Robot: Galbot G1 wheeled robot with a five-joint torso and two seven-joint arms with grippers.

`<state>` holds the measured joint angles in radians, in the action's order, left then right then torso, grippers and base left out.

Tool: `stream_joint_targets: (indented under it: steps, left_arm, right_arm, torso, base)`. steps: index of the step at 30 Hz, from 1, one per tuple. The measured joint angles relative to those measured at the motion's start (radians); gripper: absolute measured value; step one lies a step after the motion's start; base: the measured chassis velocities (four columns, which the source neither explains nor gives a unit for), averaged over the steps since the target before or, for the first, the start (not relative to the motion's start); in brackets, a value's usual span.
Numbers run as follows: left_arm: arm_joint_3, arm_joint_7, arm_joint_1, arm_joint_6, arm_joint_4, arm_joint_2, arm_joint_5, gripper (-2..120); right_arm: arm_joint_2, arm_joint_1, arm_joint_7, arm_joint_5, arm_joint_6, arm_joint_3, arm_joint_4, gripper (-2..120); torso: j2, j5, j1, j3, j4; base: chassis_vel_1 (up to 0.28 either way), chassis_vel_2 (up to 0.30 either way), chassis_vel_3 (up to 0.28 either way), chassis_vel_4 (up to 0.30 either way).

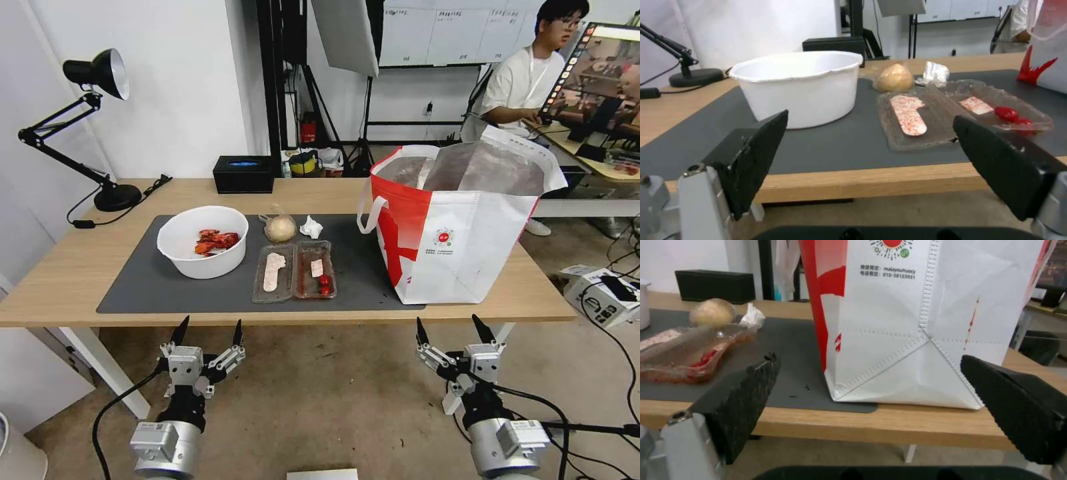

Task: Pick up the trash from the table and place it into the takeout bag.

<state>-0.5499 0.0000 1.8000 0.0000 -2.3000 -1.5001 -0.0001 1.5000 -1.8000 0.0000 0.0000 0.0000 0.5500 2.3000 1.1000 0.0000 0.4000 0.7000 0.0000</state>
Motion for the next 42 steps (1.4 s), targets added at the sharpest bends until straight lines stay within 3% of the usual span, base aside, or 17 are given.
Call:
stream_joint_targets:
  steps: [22,25,29,30,32,37,39,42]
  left_arm:
    - [-0.002,-0.001,-0.002,0.001,0.0,0.002,-0.003,100]
    - [-0.029,-0.023,-0.021,0.019,-0.006,0.029,-0.042,100]
    - [-0.149,-0.123,-0.114,0.098,-0.047,0.149,-0.215,100]
    - [-0.149,-0.123,-0.114,0.098,-0.047,0.149,-0.215,100]
    - [-0.185,-0.148,-0.143,0.117,-0.055,0.189,-0.276,100]
    - [-0.196,-0.141,-0.144,0.118,-0.05,0.203,-0.302,100]
    - [-0.194,-0.135,-0.141,0.119,-0.047,0.203,-0.302,100]
    - [-0.186,-0.12,-0.134,0.12,-0.041,0.202,-0.302,100]
  right_arm:
    - [-0.007,0.003,0.0,0.006,-0.002,-0.001,0.0,100]
    - [-0.063,0.037,-0.004,0.051,-0.021,-0.004,-0.001,100]
    - [-0.209,0.126,-0.016,0.172,-0.077,-0.014,-0.005,100]
    - [-0.209,0.126,-0.016,0.172,-0.077,-0.014,-0.005,100]
    - [-0.28,0.17,-0.022,0.231,-0.103,-0.019,-0.007,100]
    - [-0.386,0.232,-0.028,0.306,-0.137,-0.025,-0.01,100]
    - [-0.407,0.242,-0.03,0.324,-0.144,-0.027,-0.011,100]
    - [-0.511,0.305,-0.038,0.413,-0.174,-0.032,-0.019,100]
  torso:
    - [0.0,0.0,0.0,0.0,-0.0002]
    - [0.0,-0.0003,0.0,0.0,0.0001]
    - [0.0,-0.0001,0.0,0.0,0.0]
    - [0.0,-0.0001,0.0,0.0,0.0]
    - [0.0,0.0003,0.0,0.0,-0.0002]
    - [0.0,-0.0002,0.0,0.0,0.0007]
    - [0.0,0.0005,0.0,0.0,-0.0002]
    - [0.0,0.0001,0.0,0.0,0.0]
  base:
    - [0.0,0.0,0.0,0.0]
    - [0.0,0.0,0.0,0.0]
    - [0.0,0.0,0.0,0.0]
    - [0.0,0.0,0.0,0.0]
    - [0.0,0.0,0.0,0.0]
    - [0.0,0.0,0.0,0.0]
    - [0.0,0.0,0.0,0.0]
    - [0.0,0.0,0.0,0.0]
